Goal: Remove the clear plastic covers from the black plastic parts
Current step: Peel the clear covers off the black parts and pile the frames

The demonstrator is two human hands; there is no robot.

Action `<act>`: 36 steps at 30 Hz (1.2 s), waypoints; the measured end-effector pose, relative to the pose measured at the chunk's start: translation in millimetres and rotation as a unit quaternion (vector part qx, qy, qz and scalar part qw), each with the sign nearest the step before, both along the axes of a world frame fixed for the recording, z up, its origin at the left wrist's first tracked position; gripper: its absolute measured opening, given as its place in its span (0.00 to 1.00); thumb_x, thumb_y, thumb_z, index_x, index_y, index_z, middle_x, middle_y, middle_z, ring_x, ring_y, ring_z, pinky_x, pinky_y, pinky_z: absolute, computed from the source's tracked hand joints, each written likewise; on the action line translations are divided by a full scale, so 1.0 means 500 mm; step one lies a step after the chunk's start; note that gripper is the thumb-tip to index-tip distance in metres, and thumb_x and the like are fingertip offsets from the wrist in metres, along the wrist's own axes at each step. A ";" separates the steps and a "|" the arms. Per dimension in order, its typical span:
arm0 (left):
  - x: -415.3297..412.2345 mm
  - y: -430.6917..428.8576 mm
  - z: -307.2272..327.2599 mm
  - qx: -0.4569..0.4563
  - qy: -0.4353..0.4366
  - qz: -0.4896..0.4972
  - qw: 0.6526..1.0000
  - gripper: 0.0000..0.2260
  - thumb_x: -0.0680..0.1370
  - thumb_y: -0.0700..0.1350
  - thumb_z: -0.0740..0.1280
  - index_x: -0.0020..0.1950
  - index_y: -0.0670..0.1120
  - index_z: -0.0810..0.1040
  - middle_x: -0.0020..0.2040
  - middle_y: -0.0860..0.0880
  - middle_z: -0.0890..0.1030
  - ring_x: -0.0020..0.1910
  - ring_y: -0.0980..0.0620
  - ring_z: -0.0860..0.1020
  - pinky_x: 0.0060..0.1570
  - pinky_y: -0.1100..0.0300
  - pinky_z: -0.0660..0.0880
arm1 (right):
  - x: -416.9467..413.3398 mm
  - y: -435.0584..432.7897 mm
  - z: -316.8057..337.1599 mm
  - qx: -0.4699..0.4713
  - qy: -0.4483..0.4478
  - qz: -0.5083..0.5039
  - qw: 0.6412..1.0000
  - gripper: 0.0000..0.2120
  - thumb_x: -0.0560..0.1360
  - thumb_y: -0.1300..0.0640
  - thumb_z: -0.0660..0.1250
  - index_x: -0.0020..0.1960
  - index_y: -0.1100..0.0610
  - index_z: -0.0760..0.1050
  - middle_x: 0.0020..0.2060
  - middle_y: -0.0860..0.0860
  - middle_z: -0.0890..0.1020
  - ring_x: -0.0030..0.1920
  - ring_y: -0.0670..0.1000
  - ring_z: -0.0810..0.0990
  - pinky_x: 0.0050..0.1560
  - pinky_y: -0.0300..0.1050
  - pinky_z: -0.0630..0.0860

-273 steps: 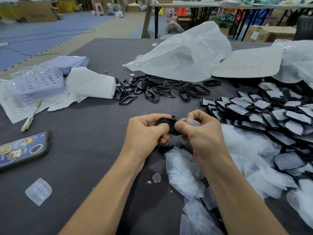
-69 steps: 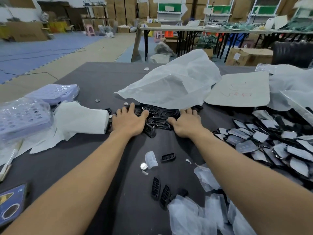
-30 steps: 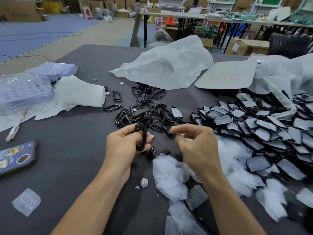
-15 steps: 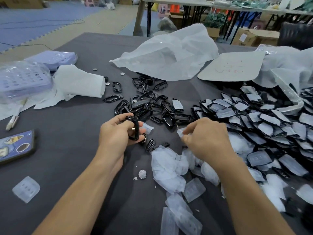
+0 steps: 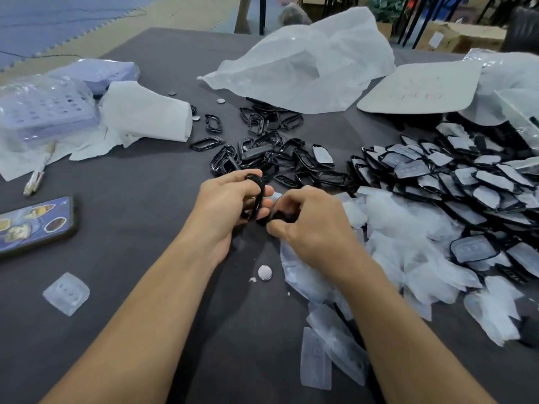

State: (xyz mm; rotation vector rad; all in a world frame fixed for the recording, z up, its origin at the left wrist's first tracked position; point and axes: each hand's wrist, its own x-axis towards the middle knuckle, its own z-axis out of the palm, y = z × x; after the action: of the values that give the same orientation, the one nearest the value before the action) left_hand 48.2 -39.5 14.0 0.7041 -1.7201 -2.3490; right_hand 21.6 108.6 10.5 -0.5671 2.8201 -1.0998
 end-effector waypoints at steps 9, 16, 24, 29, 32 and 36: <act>0.005 0.029 -0.011 -0.071 0.034 0.011 0.997 0.12 0.77 0.31 0.70 0.55 0.46 0.84 0.40 0.45 0.88 0.33 0.51 0.83 0.30 0.61 0.77 | -0.003 0.030 0.012 -0.379 -0.147 -0.066 0.911 0.12 0.75 0.67 0.74 0.36 0.54 0.84 0.29 0.53 0.83 0.27 0.48 0.80 0.27 0.38 0.74; 0.010 0.034 -0.006 -0.123 0.031 -0.016 0.992 0.07 0.81 0.42 0.69 0.48 0.48 0.88 0.35 0.45 0.86 0.20 0.52 0.73 0.20 0.65 0.67 | -0.006 0.034 0.018 -0.432 -0.191 -0.085 0.877 0.07 0.78 0.64 0.71 0.41 0.58 0.81 0.32 0.55 0.85 0.27 0.48 0.82 0.24 0.35 0.71; 0.007 0.037 -0.001 -0.084 0.003 -0.015 0.996 0.14 0.81 0.47 0.64 0.44 0.39 0.83 0.39 0.41 0.86 0.21 0.52 0.67 0.26 0.62 0.68 | -0.012 0.038 0.022 -0.435 -0.204 -0.087 0.873 0.08 0.79 0.65 0.70 0.41 0.58 0.80 0.27 0.55 0.81 0.21 0.49 0.72 0.23 0.37 0.70; 0.005 0.038 -0.004 -0.107 0.003 -0.041 0.993 0.16 0.74 0.33 0.61 0.50 0.43 0.88 0.45 0.38 0.85 0.28 0.52 0.75 0.27 0.63 0.70 | -0.018 0.039 0.023 -0.461 -0.222 -0.065 0.857 0.08 0.78 0.65 0.71 0.41 0.57 0.80 0.34 0.56 0.85 0.29 0.49 0.83 0.28 0.36 0.73; 0.002 0.035 -0.008 -0.088 0.006 -0.064 0.994 0.19 0.77 0.28 0.61 0.50 0.46 0.88 0.45 0.45 0.88 0.34 0.53 0.81 0.32 0.64 0.78 | -0.020 0.040 0.017 -0.456 -0.198 -0.055 0.866 0.10 0.76 0.69 0.71 0.40 0.58 0.80 0.33 0.55 0.84 0.30 0.50 0.83 0.28 0.35 0.74; 0.003 0.027 -0.014 -0.093 0.020 -0.078 0.992 0.16 0.79 0.27 0.65 0.57 0.44 0.86 0.49 0.47 0.88 0.43 0.53 0.87 0.40 0.64 0.82 | -0.022 0.044 0.012 -0.451 -0.178 -0.054 0.873 0.10 0.75 0.71 0.71 0.43 0.58 0.82 0.32 0.55 0.84 0.30 0.50 0.82 0.29 0.36 0.75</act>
State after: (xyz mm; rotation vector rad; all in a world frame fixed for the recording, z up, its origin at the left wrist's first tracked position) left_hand 49.5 -25.8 6.9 0.5062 -2.0103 -2.2397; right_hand 10.6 130.5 16.5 -0.1827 1.9139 -2.2586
